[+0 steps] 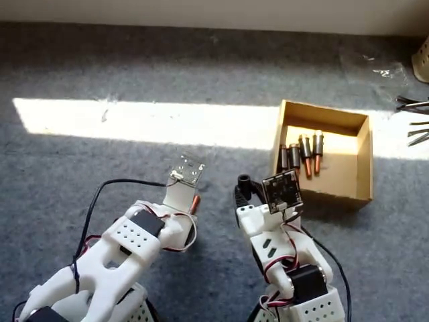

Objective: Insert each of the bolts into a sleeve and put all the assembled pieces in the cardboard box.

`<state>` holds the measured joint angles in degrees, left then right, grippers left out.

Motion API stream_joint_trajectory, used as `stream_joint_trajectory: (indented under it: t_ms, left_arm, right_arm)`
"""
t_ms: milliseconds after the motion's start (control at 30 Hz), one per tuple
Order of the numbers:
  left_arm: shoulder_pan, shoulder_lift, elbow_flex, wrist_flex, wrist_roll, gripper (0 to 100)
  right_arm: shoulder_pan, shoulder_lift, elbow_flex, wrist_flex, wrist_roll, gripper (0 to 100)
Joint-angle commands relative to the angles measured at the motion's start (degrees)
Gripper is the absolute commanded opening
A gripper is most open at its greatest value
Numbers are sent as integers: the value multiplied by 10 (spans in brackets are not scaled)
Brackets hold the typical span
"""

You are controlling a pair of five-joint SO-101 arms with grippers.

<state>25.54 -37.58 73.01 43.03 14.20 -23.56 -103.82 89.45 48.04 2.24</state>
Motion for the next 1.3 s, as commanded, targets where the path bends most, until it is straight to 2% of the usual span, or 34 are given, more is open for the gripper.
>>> stream_joint_trajectory:
  t_ms: [0, 133, 300, 467, 667, 833, 1033, 1267]
  left_arm:
    - [33, -1, 4, -8, 14, 108]
    - [33, -1, 6, -8, 13, 105]
    - [33, -1, 4, -9, 12, 2]
    - [32, -2, 5, -9, -1, 17]
    - [-11, -7, 1, -7, -224, 17]
    - [-63, -7, 1, -6, -306, 19]
    - [-116, -7, -23, -2, -487, 18]
    - [-180, -7, -108, 44, -616, 17]
  right_arm:
    - [6, -8, -7, 3, 3, 26]
    - [6, -8, -7, 3, 3, 26]
    - [6, -8, -7, 3, 3, 26]
    - [6, -8, -7, 3, 3, 26]
    - [6, -8, -7, 3, 3, 26]
    - [6, -8, -7, 3, 4, 26]
    - [6, -8, -7, 3, 27, 26]
    - [6, -8, -6, 3, 27, 26]
